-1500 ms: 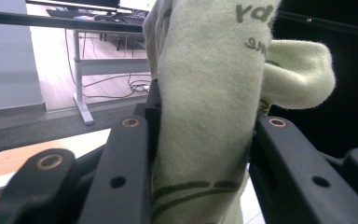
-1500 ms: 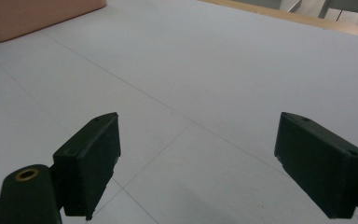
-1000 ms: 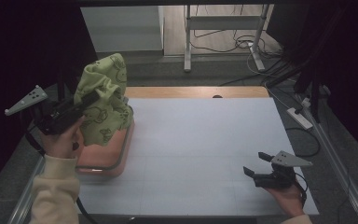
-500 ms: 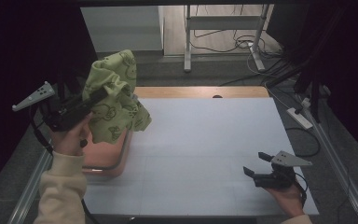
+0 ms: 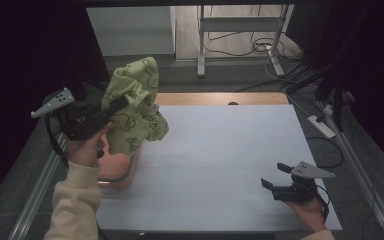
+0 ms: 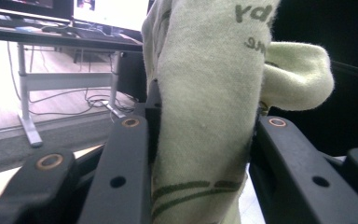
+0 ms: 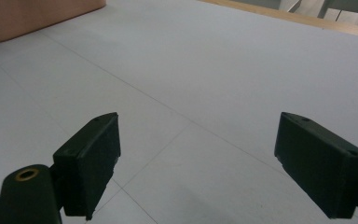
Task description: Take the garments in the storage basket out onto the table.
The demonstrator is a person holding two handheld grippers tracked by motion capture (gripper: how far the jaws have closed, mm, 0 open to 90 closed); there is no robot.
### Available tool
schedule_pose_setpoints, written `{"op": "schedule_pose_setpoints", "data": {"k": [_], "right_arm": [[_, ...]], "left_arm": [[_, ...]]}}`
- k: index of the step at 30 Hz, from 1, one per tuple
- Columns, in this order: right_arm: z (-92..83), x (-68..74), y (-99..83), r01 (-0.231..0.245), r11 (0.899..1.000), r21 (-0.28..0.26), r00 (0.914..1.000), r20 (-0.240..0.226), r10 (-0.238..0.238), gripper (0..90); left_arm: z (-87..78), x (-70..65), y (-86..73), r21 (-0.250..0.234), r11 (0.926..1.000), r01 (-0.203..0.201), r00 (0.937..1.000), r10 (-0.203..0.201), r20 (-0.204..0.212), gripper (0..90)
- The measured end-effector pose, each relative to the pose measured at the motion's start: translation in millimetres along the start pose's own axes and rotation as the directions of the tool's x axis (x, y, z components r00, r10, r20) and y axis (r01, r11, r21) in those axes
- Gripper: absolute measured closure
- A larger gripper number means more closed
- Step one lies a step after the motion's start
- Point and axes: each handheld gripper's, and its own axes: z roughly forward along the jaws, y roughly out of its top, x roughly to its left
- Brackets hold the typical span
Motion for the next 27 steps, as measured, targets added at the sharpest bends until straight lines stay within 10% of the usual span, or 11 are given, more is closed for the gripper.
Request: {"op": "schedule_pose_setpoints", "data": {"k": [27], "right_arm": [[-0.5, 0.1, -0.1, 0.004, 1.0, 0.002, 1.0, 0.004, -0.004, 14.5]], "left_arm": [[43.9, -22.0, -10.4, 0.03, 0.9995, 0.014, 0.992, -0.017, 0.125, 67.3]]}}
